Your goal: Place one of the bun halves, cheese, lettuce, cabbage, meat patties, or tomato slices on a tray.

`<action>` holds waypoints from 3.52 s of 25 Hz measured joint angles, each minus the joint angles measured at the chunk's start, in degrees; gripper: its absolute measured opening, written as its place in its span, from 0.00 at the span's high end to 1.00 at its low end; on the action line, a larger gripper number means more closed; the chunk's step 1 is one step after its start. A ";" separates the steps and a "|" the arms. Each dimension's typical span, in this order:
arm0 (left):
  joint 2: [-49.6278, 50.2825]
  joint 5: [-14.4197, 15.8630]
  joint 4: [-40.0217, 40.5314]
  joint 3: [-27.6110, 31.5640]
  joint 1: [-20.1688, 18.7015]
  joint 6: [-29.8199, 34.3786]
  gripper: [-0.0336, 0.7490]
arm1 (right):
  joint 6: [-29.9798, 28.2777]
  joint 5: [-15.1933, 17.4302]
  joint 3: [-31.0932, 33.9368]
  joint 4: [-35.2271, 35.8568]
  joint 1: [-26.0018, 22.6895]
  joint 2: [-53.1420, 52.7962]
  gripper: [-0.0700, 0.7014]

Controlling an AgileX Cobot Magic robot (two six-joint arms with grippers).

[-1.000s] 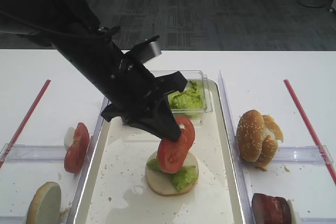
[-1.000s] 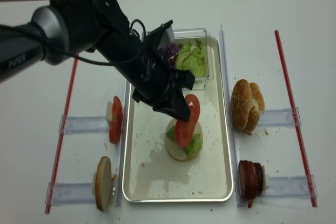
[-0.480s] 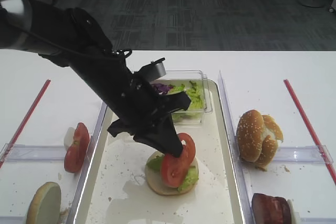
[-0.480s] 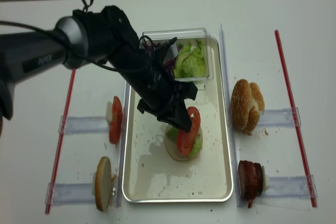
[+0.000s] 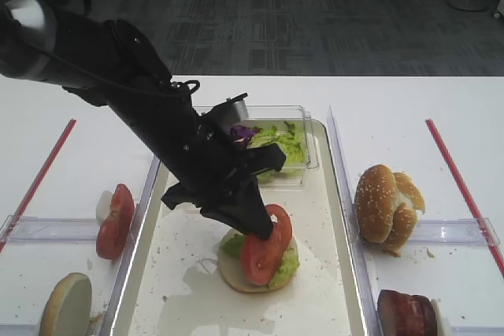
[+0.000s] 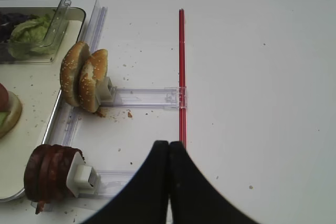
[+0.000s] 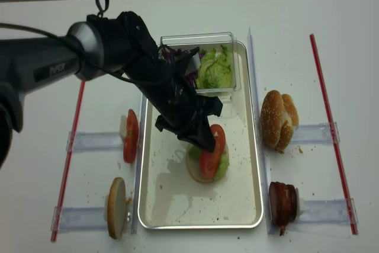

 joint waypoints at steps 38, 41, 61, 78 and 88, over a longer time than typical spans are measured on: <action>0.40 -0.46 4.92 0.00 0.98 -2.78 0.21 | 0.10 0.00 0.00 0.00 0.00 0.00 0.86; -0.47 -0.46 5.13 0.00 2.44 -2.83 0.21 | 0.20 0.00 0.00 0.00 0.00 0.00 0.86; -8.91 -0.46 16.41 -0.62 3.13 -8.88 0.21 | 0.20 0.00 0.00 0.00 0.00 0.00 0.86; -12.09 1.96 42.84 -1.52 3.13 -22.01 0.21 | 0.20 0.00 0.00 0.00 0.00 0.00 0.86; -12.09 2.50 43.28 -1.61 6.83 -24.66 0.21 | 0.20 0.00 0.00 0.00 0.00 0.00 0.86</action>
